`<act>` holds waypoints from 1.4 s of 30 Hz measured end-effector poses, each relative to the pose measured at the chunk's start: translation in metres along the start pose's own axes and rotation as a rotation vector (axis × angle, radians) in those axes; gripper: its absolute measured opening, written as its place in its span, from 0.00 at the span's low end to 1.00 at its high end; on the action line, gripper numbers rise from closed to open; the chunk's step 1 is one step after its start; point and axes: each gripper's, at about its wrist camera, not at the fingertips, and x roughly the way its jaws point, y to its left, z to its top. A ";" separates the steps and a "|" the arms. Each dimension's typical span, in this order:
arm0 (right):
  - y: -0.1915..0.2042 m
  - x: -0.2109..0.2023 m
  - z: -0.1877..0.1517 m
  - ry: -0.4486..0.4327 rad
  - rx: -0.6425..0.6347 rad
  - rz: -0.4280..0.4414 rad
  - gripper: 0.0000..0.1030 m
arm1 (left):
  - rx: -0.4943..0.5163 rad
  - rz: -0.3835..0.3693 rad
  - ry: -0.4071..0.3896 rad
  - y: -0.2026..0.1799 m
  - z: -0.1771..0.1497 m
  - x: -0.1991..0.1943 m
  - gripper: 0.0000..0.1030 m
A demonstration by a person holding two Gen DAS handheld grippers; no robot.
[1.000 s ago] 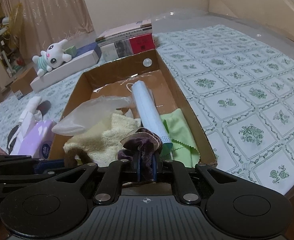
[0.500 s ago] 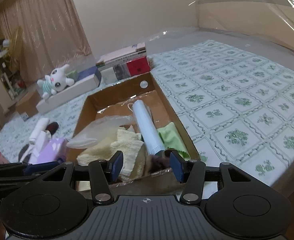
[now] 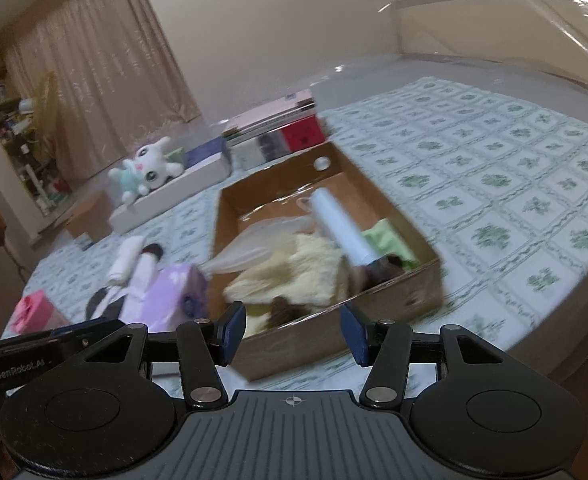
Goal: Organize soft objects
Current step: 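Move both grippers back toward the white socks by the pink tumbler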
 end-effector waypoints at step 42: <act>0.168 0.053 -0.024 0.098 -0.199 0.202 0.52 | -0.185 0.264 -0.075 0.166 -0.027 -0.121 0.47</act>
